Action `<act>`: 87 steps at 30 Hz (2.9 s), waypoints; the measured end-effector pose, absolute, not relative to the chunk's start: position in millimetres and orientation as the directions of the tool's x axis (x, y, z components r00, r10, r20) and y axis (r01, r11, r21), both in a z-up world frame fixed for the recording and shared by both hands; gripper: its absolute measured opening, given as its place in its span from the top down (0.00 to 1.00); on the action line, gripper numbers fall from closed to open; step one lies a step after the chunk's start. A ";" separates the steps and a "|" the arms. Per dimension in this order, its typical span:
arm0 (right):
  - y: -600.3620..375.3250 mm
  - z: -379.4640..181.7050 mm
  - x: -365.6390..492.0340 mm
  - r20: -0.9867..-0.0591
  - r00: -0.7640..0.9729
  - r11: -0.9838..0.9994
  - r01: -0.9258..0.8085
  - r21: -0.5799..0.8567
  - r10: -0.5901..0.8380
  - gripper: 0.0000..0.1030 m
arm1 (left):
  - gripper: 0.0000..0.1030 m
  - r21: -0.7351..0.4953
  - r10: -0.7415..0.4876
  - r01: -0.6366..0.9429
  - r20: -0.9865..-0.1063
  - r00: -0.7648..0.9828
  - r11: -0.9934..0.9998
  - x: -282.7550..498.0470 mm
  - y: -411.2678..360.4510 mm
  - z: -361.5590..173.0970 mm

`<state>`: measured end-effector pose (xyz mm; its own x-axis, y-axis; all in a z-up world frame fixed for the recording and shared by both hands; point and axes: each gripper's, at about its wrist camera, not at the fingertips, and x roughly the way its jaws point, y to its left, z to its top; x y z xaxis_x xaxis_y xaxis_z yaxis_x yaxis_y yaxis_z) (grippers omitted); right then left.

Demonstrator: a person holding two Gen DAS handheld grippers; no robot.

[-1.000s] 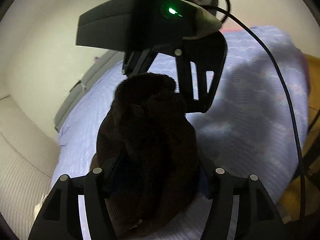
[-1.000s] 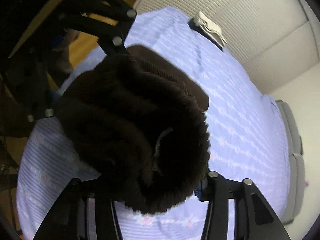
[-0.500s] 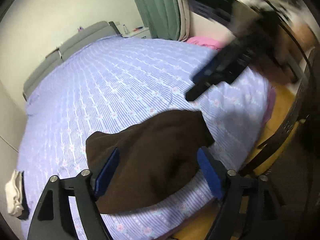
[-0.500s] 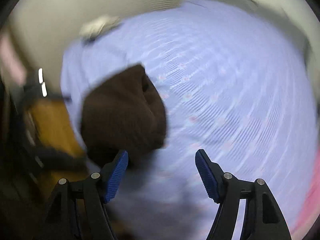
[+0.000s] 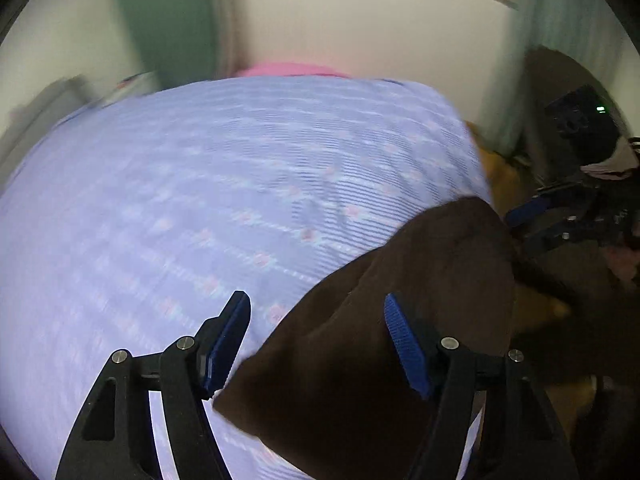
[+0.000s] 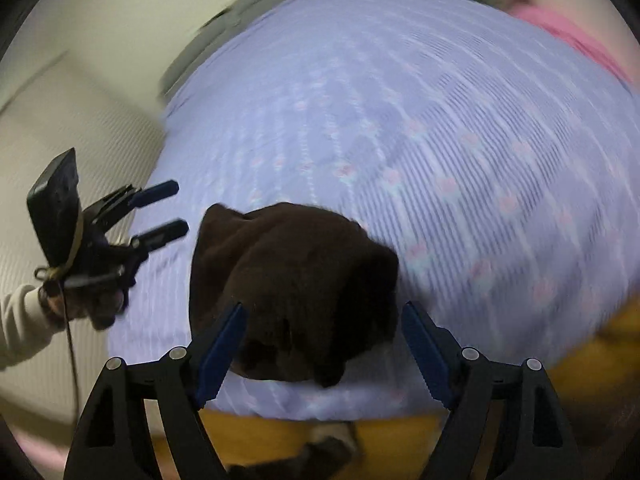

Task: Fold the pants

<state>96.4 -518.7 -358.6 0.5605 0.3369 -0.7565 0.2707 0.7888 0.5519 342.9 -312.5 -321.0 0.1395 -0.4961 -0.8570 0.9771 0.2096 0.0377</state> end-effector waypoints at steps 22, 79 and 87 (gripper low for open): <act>-363.7 -431.8 83.6 -0.670 0.716 0.458 0.538 0.708 0.196 0.58 | 0.76 -0.296 -0.235 0.909 -0.899 -0.369 -0.292 356.0 -328.9 -400.5; -458.3 -415.2 34.9 -0.674 0.738 0.407 0.607 0.682 0.029 0.71 | 0.50 -0.225 -0.322 0.938 -0.897 -0.305 -0.262 342.6 -408.3 -388.9; -453.4 -362.1 32.3 -0.725 0.688 0.554 0.600 0.577 0.011 0.39 | 0.34 -0.079 -0.477 0.997 -0.876 -0.063 0.012 337.3 -332.6 -331.3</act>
<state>32.3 -453.4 -362.1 0.6883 0.0106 -0.7253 0.5998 0.5540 0.5774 337.3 -332.6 -331.3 -0.0634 -0.4773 -0.8764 0.9968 0.0118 -0.0786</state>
